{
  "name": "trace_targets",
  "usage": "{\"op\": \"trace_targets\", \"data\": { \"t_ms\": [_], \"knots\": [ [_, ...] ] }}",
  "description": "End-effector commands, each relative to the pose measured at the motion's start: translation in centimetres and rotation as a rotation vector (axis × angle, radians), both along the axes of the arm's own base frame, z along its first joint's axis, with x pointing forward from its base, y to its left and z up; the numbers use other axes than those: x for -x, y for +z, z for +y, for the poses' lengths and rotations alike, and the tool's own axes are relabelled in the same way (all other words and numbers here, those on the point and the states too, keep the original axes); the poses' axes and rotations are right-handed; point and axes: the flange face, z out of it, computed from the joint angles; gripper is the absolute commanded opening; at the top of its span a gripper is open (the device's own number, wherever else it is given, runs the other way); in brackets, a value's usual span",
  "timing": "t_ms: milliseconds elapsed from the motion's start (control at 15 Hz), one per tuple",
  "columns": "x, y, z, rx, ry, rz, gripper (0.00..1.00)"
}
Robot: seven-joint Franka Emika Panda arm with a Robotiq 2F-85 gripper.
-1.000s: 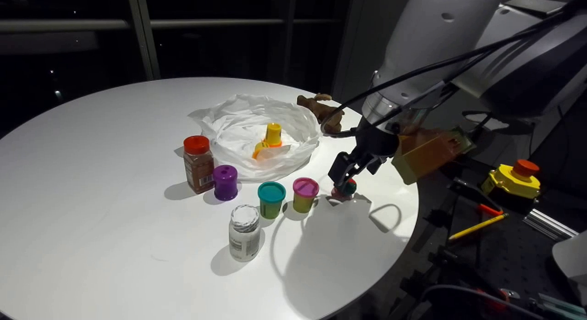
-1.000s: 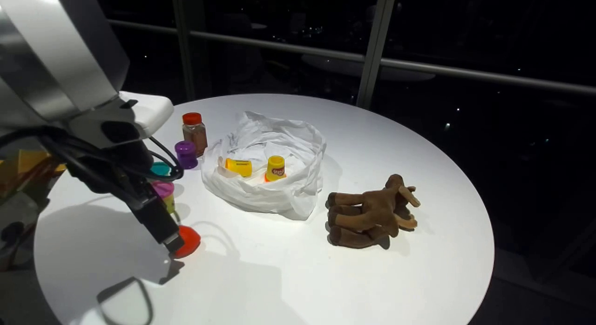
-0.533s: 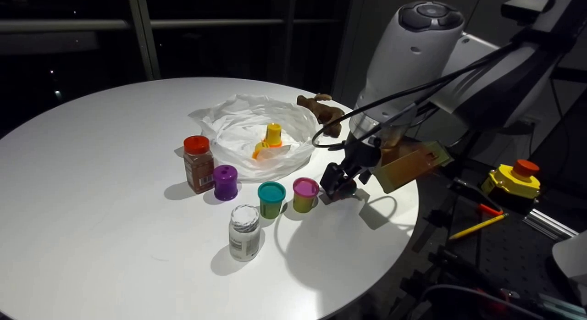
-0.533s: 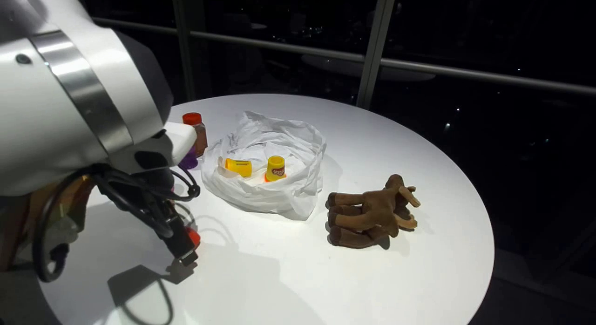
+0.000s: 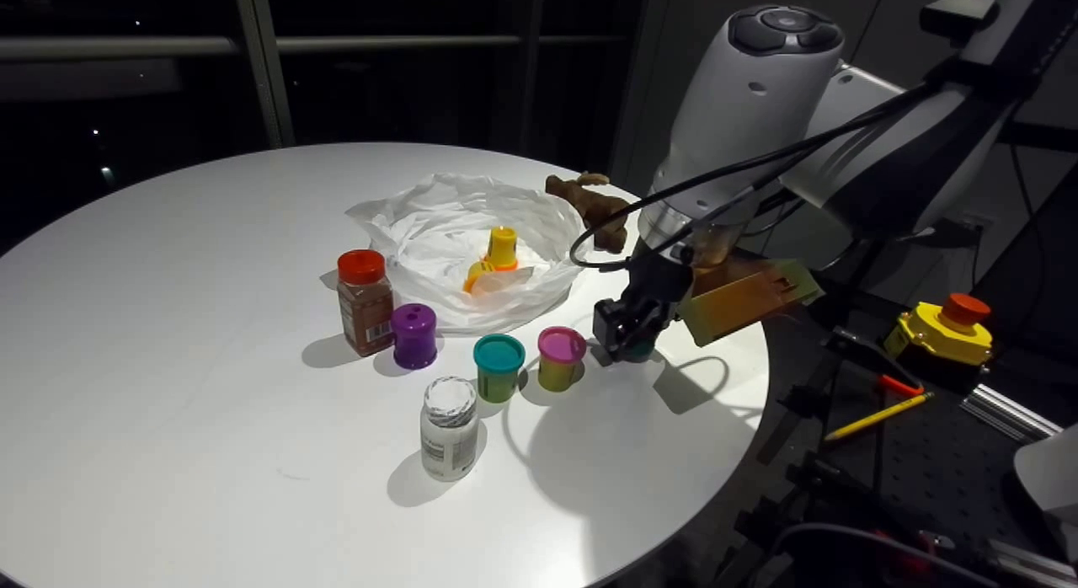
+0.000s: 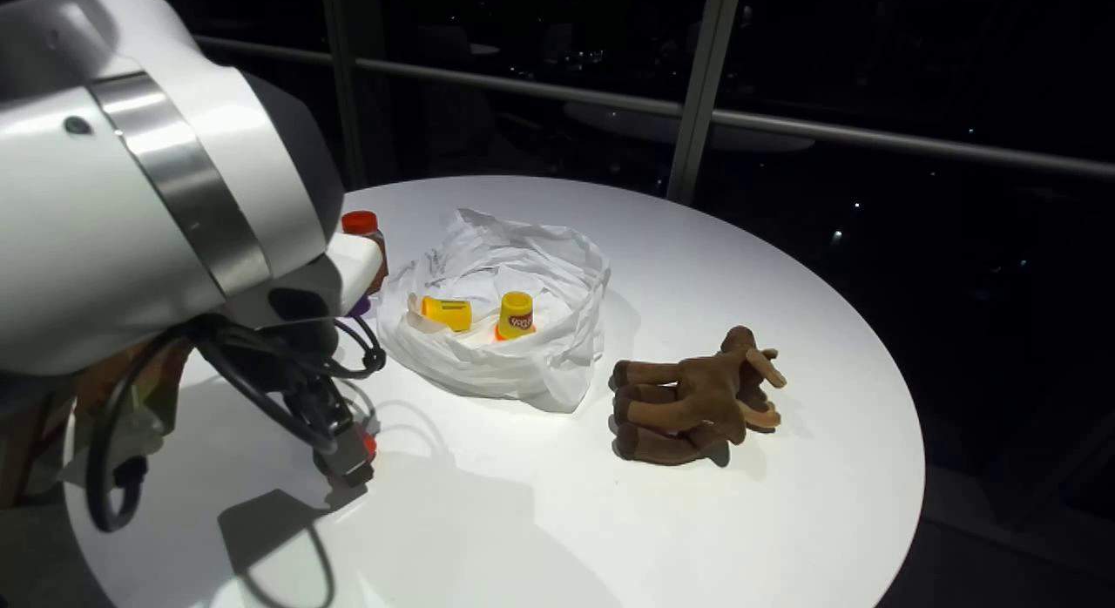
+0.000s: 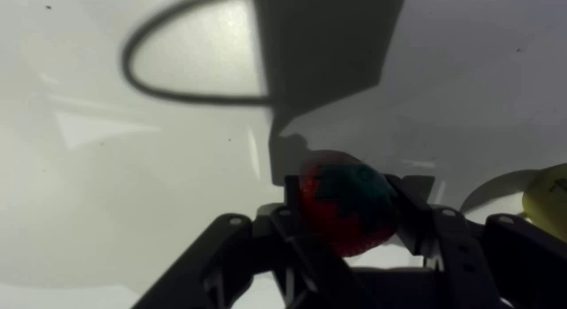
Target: Pick up the objects from the table and put them on the plastic
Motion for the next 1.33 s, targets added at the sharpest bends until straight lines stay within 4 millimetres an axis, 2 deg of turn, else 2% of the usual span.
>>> {"op": "trace_targets", "data": {
  "t_ms": [0,200,333,533,600,733,867,1000,1267],
  "knots": [
    [0.2,2.2,-0.7,0.019,-0.025,-0.04,0.2],
    [-0.3,4.6,-1.3,0.037,-0.059,-0.068,0.22],
    [-1.8,7.7,-1.7,0.044,-0.109,-0.127,0.22],
    [-6.1,12.3,-2.1,0.006,-0.191,-0.225,0.21],
    [-8.1,13.5,-2.3,-0.006,-0.214,-0.255,0.21],
    [-11.7,14.7,-2.9,-0.006,-0.251,-0.287,0.21],
    [-14.5,14.3,-3.7,-0.007,-0.267,-0.292,0.21],
    [-16.1,12.6,-4.5,-0.033,-0.272,-0.269,0.21],
    [-17.2,7.7,-6.3,-0.087,-0.268,-0.187,0.21]
  ]
}}
